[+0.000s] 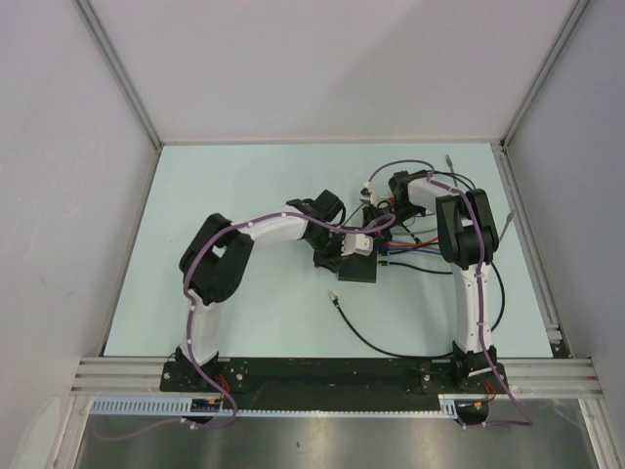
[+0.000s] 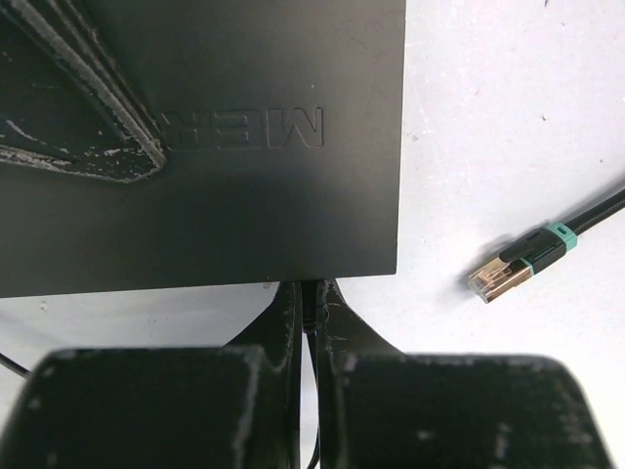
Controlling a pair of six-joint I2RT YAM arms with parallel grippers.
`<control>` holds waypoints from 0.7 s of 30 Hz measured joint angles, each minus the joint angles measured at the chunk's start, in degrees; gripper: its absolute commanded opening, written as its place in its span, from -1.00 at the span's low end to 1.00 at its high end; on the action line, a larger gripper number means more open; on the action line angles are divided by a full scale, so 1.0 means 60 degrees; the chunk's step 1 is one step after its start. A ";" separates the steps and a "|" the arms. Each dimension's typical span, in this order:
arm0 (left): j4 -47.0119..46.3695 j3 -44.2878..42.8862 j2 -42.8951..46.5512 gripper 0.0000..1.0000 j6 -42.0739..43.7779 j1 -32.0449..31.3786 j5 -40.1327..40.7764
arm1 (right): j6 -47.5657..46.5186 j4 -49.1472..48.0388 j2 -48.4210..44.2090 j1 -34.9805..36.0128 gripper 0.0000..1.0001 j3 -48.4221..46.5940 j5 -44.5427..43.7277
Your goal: Pull the plug from the switch port
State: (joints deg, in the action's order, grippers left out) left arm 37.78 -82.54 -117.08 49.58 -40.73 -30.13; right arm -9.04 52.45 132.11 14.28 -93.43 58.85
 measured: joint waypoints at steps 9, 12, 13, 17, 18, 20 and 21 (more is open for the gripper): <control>0.0044 -0.0069 -0.0029 -1.00 -0.0135 0.0004 0.0076 | -0.0004 0.0011 0.0000 0.0000 -0.64 -0.0007 0.0000; 0.0087 -0.0091 -0.0033 -1.00 -0.0062 -0.0015 0.0204 | -0.0004 0.0015 0.0000 0.0000 -0.64 -0.0011 0.0000; 0.0102 -0.0095 -0.0033 -1.00 -0.0062 -0.0015 0.0211 | -0.0004 0.0018 0.0000 0.0000 -0.64 -0.0011 0.0000; 0.0146 -0.0098 -0.0033 -1.00 0.0000 -0.0029 0.0219 | -0.0004 0.0029 0.0004 0.0004 -0.63 -0.0018 0.0000; 0.0153 -0.0098 -0.0033 -1.00 0.0040 -0.0033 0.0233 | -0.0004 0.0029 0.0007 0.0004 -0.63 -0.0018 0.0000; 0.0160 -0.0098 -0.0033 -1.00 0.0142 -0.0044 0.0270 | -0.0004 0.0051 0.0018 0.0004 -0.63 -0.0036 0.0004; 0.0171 -0.0106 -0.0033 -1.00 0.0189 -0.0051 0.0299 | -0.0004 0.0062 0.0022 0.0004 -0.63 -0.0040 0.0000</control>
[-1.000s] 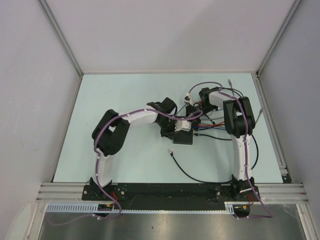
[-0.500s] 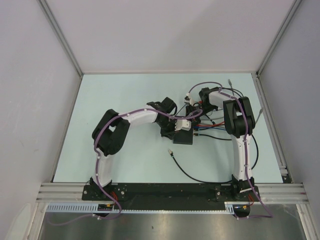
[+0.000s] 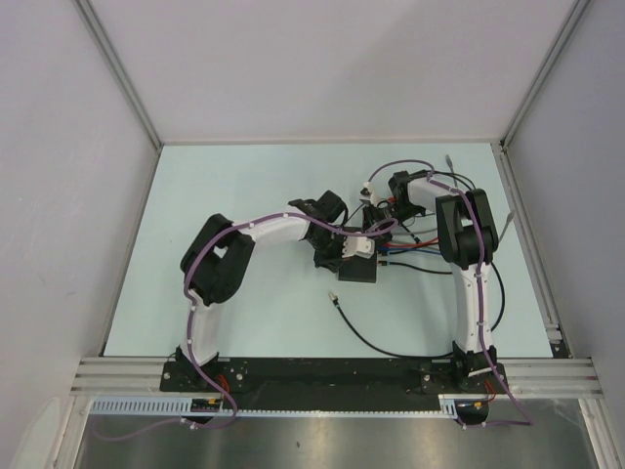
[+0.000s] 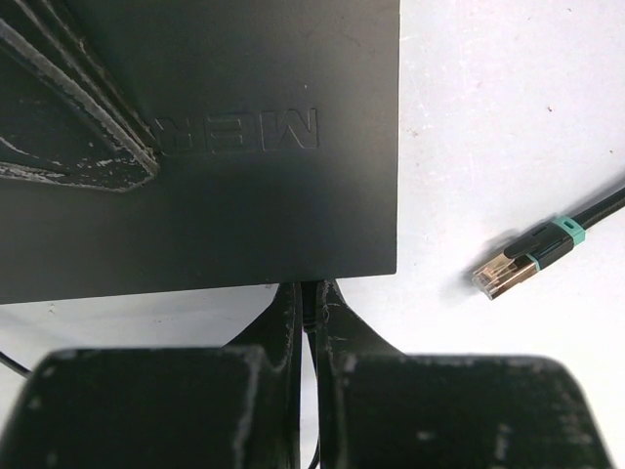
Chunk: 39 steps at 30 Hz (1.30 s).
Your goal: Pull the plug from the switch port
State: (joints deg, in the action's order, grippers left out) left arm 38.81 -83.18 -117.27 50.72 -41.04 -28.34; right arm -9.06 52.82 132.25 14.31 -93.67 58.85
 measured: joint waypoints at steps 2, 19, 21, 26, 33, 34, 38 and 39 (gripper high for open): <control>0.0047 -0.0047 -0.0011 -1.00 0.0062 -0.0004 0.0047 | 0.0000 0.0004 0.0007 0.0000 -0.63 -0.0004 0.0007; 0.0382 -0.0262 -0.0135 -1.00 0.0645 -0.0091 0.0350 | 0.0000 0.0026 0.0033 -0.0004 -0.63 -0.0026 0.0044; 0.0415 -0.0262 -0.0117 -1.00 0.0841 -0.0157 0.0572 | 0.0000 0.0029 0.0033 -0.0004 -0.62 -0.0029 0.0047; 0.0514 -0.0266 -0.0062 -1.00 0.1188 -0.0157 0.1096 | 0.0000 -0.0124 0.0062 0.0051 -0.63 -0.0091 0.0098; 0.0630 -0.0302 -0.0051 -1.00 0.1319 -0.0153 0.1428 | 0.0004 -0.0270 0.0066 0.0095 -0.62 -0.0117 0.0109; 0.0765 -0.0321 -0.0051 -1.00 0.1319 -0.0142 0.1687 | 0.0004 -0.0270 0.0066 0.0098 -0.62 -0.0117 0.0109; 0.1067 -0.0339 -0.0044 -1.00 0.1417 0.0229 0.2444 | 0.0004 -0.0266 0.0066 0.0098 -0.63 -0.0120 0.0109; 0.1096 -0.0339 -0.0036 -1.00 0.1472 0.0295 0.2590 | 0.0004 -0.0266 0.0066 0.0098 -0.62 -0.0120 0.0109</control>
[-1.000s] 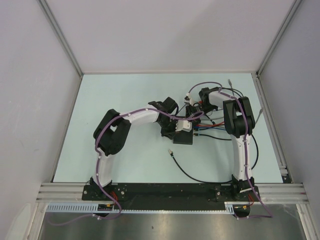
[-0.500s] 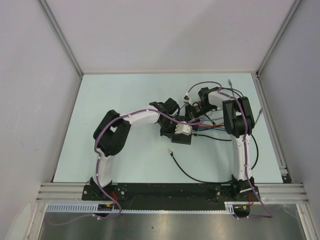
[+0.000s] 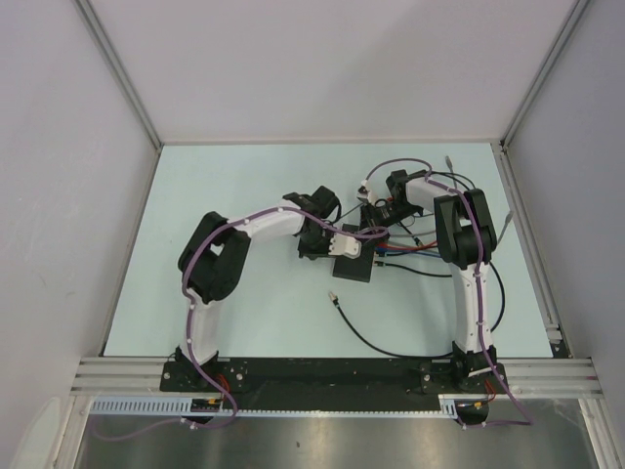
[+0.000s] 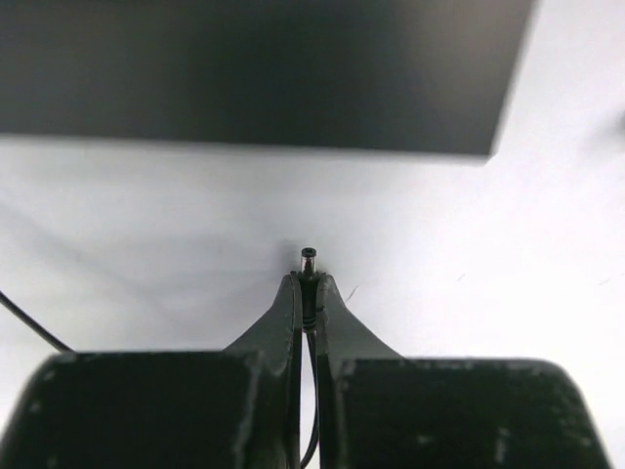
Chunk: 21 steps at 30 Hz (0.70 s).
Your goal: Pull the plug from the switch port
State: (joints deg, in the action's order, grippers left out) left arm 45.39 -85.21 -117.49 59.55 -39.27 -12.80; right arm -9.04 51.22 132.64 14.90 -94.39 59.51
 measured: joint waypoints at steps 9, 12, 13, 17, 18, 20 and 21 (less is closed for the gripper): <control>0.0641 -0.0404 -0.0091 -1.00 0.0171 0.0364 0.0761 | 0.0004 0.0000 0.0004 0.0000 -0.53 0.0000 -0.0004; 0.1180 -0.1665 -0.0433 -1.00 0.0047 0.0787 0.0743 | 0.0066 -0.0095 -0.0106 -0.0018 -0.22 0.0095 0.0033; 0.1180 -0.2102 -0.0535 -1.00 -0.0015 0.0940 0.0714 | 0.0076 -0.0222 -0.0291 -0.0055 -0.14 0.0229 0.0022; 0.1523 -0.4641 -0.1089 -1.00 -0.0350 0.1650 0.0353 | -0.0204 -0.0361 -0.1290 -0.0189 0.21 0.0495 -0.1060; 0.1490 -0.5217 -0.1195 -1.00 -0.0423 0.1785 0.0284 | -0.0368 -0.0372 -0.1552 -0.0295 0.30 0.0481 -0.1406; 0.1464 -0.6142 -0.1366 -1.00 -0.0433 0.2025 0.0266 | -0.0656 -0.0346 -0.2102 -0.0627 0.32 0.0474 -0.1898; 0.1395 -0.6441 -0.1428 -1.00 -0.0430 0.2095 0.0299 | -0.0798 -0.0339 -0.2386 -0.0841 0.33 0.0474 -0.2095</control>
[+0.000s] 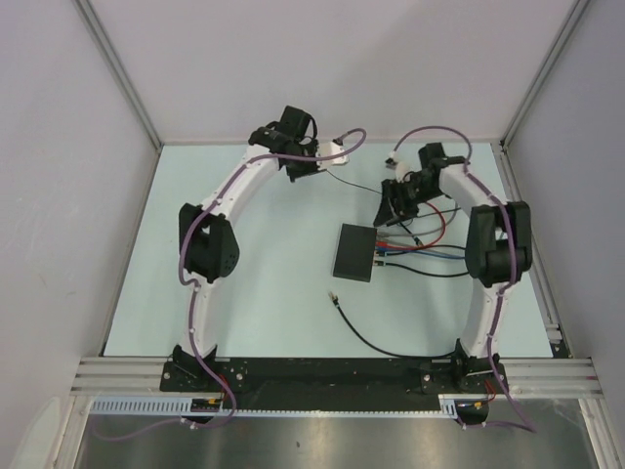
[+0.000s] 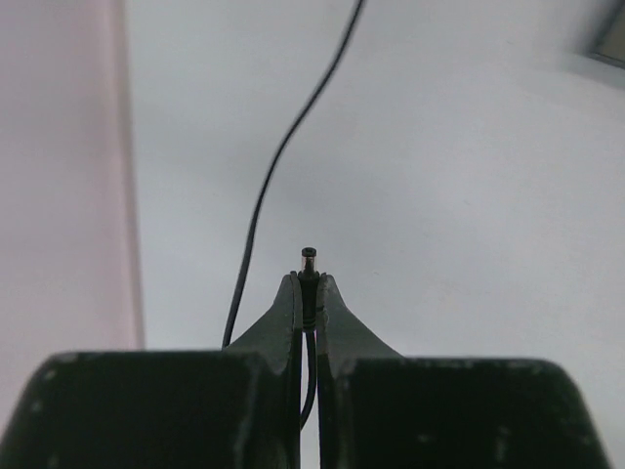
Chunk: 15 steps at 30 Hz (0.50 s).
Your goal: Pull the plug from the switch port
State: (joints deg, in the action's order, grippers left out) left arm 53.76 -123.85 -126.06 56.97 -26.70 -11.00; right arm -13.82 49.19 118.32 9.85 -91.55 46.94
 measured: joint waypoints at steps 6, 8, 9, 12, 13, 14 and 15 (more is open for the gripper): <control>-0.1177 -0.0379 -0.0466 -1.00 0.0124 -0.0029 0.0900 | 0.0036 -0.0623 -0.1654 -0.1319 0.32 -0.0051 -0.1075; -0.1814 -0.0430 -0.0838 -1.00 0.0270 -0.0058 0.1701 | 0.0178 -0.0922 -0.1858 -0.1643 0.32 -0.0109 -0.1399; -0.2084 -0.0521 -0.1075 -0.83 0.0368 -0.0066 0.2113 | 0.0280 -0.1082 -0.1923 -0.1708 0.32 -0.0153 -0.1566; -0.2769 -0.0801 -0.1781 0.08 0.0648 -0.0007 0.3206 | 0.0492 -0.1424 -0.1963 -0.1639 0.32 -0.0197 -0.1869; -0.2932 -0.0834 -0.1978 0.22 0.0630 0.0040 0.3555 | 0.0528 -0.1457 -0.1963 -0.1559 0.32 -0.0193 -0.1956; -0.2965 -0.0834 -0.2084 0.33 0.0707 0.0080 0.3719 | 0.0546 -0.1461 -0.1963 -0.1483 0.33 -0.0193 -0.2014; -0.2954 -0.0834 -0.2146 0.49 0.0692 0.0117 0.3832 | 0.0543 -0.1461 -0.1971 -0.1381 0.33 -0.0189 -0.2073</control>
State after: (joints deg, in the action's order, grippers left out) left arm 36.03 -128.86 -138.93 61.12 -26.00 11.99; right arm -10.57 40.42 106.50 1.56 -92.68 34.50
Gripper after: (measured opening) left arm 0.540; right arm 0.664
